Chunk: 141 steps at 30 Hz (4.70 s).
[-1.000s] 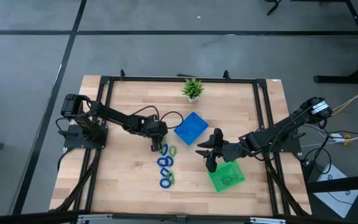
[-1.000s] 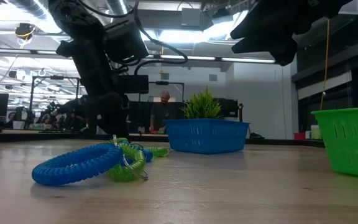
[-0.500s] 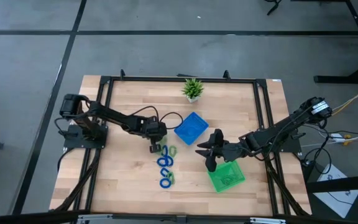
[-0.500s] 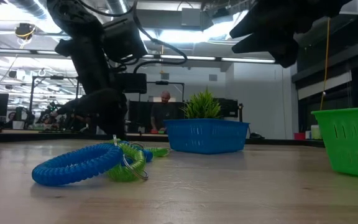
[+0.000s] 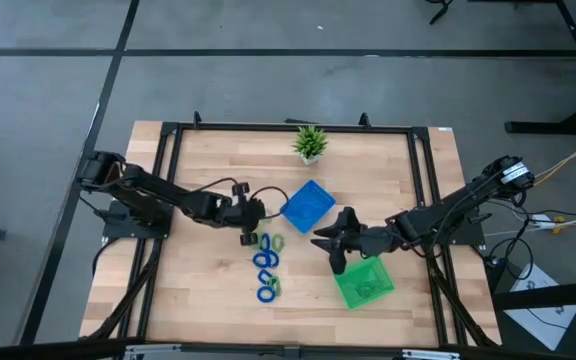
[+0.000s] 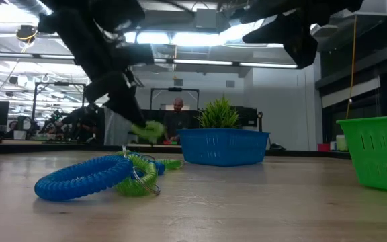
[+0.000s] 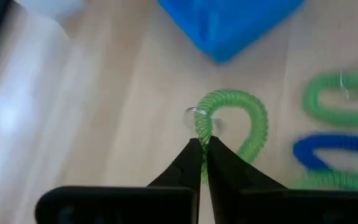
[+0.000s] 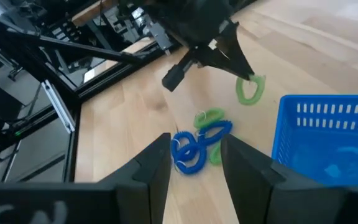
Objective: Sort spring keychains
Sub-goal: Put the green spring keychain into the green bin
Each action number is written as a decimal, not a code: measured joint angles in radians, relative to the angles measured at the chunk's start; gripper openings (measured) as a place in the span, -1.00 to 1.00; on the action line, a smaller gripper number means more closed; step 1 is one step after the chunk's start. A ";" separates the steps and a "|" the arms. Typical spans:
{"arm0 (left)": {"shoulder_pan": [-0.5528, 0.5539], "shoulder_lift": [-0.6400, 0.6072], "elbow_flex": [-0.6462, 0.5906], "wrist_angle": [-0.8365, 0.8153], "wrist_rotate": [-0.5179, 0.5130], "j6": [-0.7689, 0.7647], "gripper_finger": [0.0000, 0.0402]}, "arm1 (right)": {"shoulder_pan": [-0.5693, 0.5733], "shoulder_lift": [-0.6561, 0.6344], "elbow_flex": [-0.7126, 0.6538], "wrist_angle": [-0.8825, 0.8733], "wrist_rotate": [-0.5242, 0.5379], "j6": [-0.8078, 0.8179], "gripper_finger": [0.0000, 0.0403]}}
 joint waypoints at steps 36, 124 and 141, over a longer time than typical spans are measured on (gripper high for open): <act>-0.149 -0.100 0.002 0.482 -0.295 0.245 -0.97 | -0.175 0.160 0.000 0.382 -0.062 -0.080 -0.30; -0.056 -0.256 0.003 0.162 0.339 -0.142 -0.31 | 0.011 -0.169 0.000 -0.470 -0.679 0.232 -0.89; -0.056 -0.245 0.003 0.165 0.337 -0.141 -0.31 | 0.013 -0.169 0.000 -0.750 -0.697 0.366 -0.89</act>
